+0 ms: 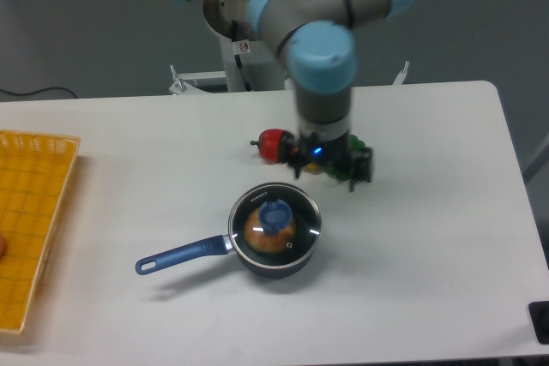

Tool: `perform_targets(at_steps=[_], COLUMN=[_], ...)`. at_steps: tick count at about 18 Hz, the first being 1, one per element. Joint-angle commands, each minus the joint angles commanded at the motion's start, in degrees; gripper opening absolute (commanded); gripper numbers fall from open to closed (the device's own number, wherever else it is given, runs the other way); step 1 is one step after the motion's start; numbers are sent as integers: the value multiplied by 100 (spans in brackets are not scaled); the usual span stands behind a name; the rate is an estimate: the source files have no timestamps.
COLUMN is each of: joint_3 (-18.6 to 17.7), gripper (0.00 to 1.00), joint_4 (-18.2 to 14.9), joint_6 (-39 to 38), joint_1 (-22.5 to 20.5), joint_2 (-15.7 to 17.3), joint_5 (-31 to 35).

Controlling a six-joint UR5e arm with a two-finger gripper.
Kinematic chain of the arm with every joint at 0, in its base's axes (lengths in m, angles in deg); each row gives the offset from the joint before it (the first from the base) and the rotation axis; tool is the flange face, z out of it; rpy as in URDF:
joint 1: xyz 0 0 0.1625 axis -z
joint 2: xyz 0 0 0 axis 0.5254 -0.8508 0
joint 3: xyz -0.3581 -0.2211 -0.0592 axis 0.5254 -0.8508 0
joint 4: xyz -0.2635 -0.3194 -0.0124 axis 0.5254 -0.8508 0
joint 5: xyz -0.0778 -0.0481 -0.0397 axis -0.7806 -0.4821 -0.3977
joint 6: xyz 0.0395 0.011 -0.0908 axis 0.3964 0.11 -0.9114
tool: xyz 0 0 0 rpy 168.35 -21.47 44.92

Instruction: Close the pot lid

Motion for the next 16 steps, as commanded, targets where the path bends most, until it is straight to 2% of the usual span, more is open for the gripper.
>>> perform_targets(at_steps=[5, 9, 13, 16], joint_3=[0, 9, 88, 88], gripper=[100, 100, 100, 100], joint_4=[-290, -238, -98, 157], joint_6=[1759, 2982, 3686, 3749], joint_1=[-712, -1196, -1539, -1776], joint_2=[-9, -70, -220, -342], joint_5=[70, 176, 158, 158])
